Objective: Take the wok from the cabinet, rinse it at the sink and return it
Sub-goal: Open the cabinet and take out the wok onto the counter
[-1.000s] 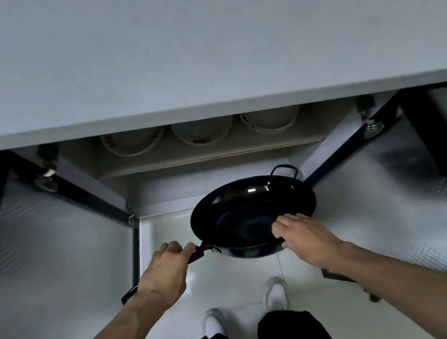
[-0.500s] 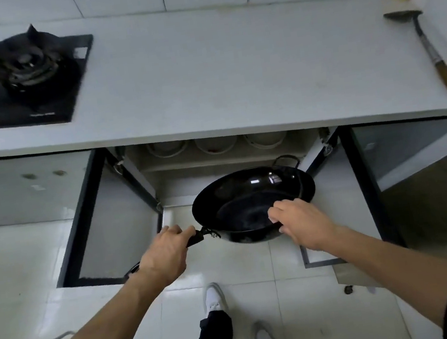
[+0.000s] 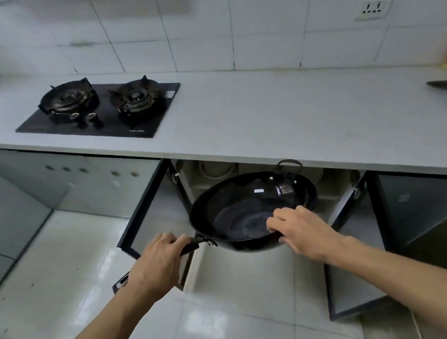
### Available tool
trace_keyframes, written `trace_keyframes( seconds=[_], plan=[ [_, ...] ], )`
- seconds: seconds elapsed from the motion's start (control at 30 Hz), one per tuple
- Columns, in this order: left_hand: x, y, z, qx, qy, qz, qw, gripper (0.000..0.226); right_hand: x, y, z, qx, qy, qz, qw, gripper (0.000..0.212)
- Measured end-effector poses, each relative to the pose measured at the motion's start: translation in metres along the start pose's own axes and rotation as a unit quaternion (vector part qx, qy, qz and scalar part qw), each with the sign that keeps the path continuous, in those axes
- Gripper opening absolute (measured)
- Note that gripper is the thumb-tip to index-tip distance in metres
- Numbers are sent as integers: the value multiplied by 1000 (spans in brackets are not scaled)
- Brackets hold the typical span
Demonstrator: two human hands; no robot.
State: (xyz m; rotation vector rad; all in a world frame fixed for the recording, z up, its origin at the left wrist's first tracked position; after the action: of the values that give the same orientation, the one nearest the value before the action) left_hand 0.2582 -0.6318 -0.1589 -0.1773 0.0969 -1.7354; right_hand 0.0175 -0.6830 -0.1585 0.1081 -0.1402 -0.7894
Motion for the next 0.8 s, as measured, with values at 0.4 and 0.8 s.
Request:
trace_keyframes(
  seconds=[0.4,0.8],
  plan=[
    [-27,87,107,30,-110,45,992,28,91,81,71,-24,-99,57,993,30],
    [30,178,127,7,-142,22,990,42,169,111,95,-90,-142,-8,986,31]
  ],
)
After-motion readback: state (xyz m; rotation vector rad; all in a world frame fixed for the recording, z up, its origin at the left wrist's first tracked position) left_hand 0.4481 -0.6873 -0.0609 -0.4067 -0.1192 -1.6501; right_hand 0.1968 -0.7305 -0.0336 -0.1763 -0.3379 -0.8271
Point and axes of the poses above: each hand's wrist, its own x-axis towards the middle knuckle, its own z-axis out of the back of the hand, y = z × x, the point moved 9 cm from there along x, towards the middle knuckle, and after that the axes turned 7 degrees about -y, right-handed, at the moved point
